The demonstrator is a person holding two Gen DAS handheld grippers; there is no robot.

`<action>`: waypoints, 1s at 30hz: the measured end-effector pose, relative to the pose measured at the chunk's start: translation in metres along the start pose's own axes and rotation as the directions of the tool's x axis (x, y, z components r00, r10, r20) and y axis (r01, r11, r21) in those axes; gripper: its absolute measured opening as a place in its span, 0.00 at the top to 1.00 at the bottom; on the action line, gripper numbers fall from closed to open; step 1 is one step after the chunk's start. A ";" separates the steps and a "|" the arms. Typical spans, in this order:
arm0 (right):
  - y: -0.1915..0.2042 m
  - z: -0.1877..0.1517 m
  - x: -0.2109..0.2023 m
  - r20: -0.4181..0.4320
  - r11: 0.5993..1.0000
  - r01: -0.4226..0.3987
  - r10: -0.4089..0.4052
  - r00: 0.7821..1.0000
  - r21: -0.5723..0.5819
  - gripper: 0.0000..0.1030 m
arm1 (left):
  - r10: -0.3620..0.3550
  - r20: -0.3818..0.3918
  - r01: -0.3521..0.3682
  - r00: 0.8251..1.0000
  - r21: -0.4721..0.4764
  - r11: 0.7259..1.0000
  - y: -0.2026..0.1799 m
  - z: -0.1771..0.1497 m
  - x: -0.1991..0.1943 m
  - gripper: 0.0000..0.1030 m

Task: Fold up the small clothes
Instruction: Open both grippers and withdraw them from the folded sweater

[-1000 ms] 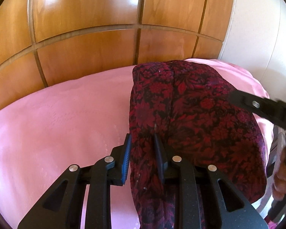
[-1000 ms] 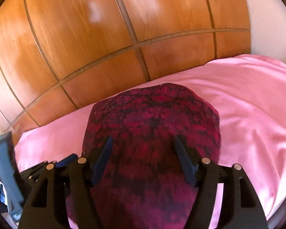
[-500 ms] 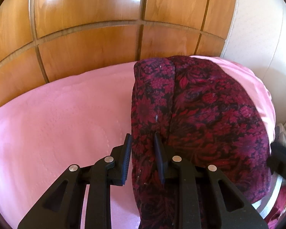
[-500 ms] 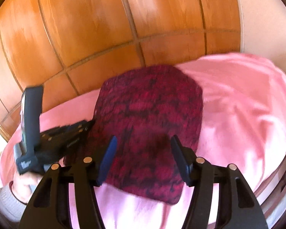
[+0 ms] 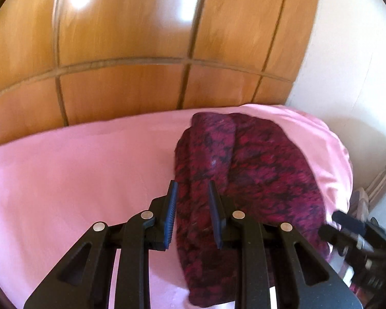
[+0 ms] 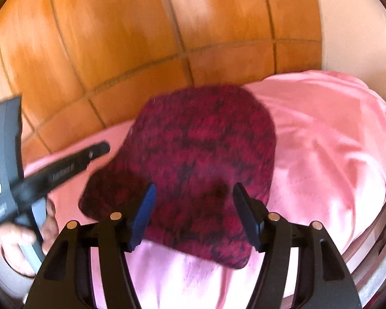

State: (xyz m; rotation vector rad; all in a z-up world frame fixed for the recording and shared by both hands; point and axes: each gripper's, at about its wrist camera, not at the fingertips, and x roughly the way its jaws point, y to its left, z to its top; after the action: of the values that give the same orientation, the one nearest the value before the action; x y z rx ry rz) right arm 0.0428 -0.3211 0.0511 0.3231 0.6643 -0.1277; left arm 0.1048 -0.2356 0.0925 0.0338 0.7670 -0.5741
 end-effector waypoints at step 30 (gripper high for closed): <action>0.043 -0.053 -0.030 0.070 0.958 0.287 -0.288 0.955 0.022 0.02 | 0.155 0.016 -0.155 0.988 0.001 0.988 -0.002 -0.065 -0.052 0.20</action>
State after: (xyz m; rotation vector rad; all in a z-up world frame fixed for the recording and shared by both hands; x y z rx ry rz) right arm -0.0024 -0.2623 0.0419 0.2297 0.6358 -0.4196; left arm 0.0318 -0.1977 0.0794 0.0904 0.7412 -0.4269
